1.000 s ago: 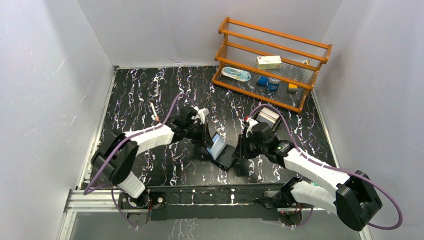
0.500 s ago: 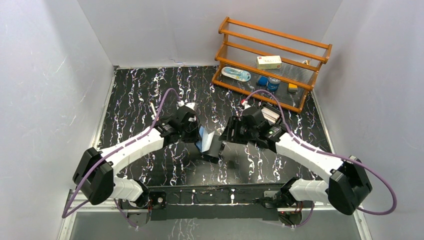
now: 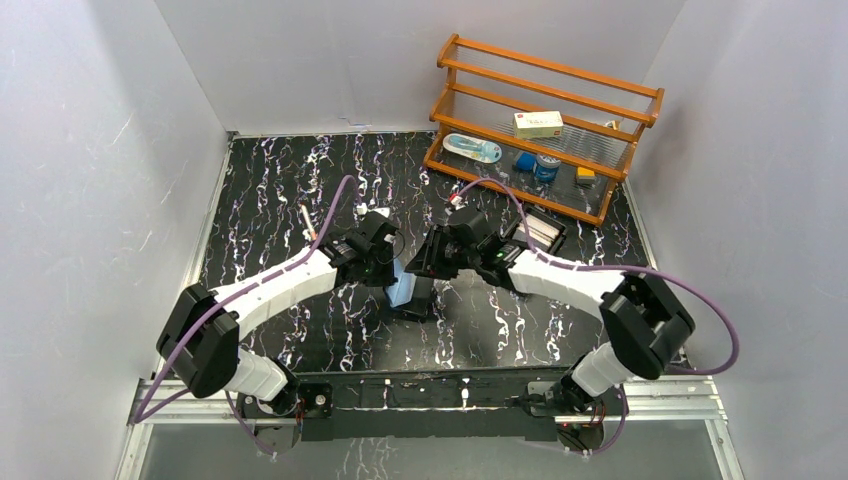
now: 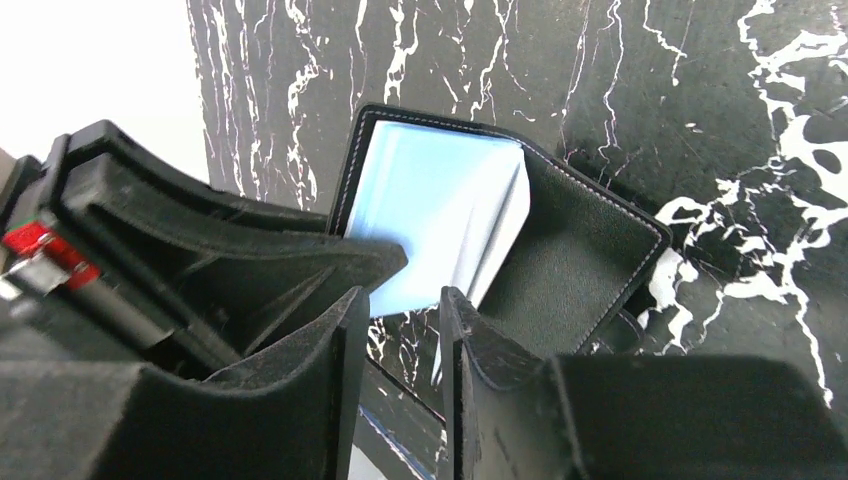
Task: Put the credit cards into the card holder
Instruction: Flip the card slot into the card holder, then unfold the card slot from the card holder.
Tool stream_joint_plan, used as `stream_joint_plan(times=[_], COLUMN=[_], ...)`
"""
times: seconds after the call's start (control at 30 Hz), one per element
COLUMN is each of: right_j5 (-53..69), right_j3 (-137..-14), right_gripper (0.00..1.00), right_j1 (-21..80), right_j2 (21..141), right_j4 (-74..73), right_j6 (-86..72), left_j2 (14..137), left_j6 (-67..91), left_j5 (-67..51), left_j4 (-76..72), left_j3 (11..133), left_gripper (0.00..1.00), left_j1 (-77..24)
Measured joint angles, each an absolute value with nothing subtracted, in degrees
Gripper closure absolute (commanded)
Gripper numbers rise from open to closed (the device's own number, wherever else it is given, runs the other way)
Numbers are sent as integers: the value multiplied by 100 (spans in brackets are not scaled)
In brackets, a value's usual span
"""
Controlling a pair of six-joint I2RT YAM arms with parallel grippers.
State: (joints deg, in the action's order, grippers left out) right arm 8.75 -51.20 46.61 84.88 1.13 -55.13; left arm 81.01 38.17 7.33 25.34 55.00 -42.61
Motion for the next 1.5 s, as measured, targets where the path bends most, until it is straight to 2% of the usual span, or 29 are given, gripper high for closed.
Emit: stream_joint_plan(times=[0.4, 0.7, 0.97, 1.17, 1.5], right_j5=[786, 224, -80, -351, -373], right_j3=[-5607, -5566, -5205, -5072, -4779], right_gripper=[76, 75, 76, 76, 76], right_j1=[4740, 4740, 4740, 4770, 4777], right_j2=[9607, 9791, 9592, 9424, 9271], right_j4=[73, -1070, -1011, -1072, -742], right_j6=[-5470, -4801, -4606, -4442, -4320], left_j2=[7891, 7686, 7415, 7349, 6949], left_j6=[4099, 4213, 4567, 4971, 5009], left_j5=[620, 558, 69, -349, -537], left_j4=[2047, 1846, 1068, 408, 416], left_j3=[4998, 4729, 4228, 3586, 3037], left_gripper=[100, 100, 100, 81, 72], left_j1=[-4261, -4261, -4257, -4213, -3870])
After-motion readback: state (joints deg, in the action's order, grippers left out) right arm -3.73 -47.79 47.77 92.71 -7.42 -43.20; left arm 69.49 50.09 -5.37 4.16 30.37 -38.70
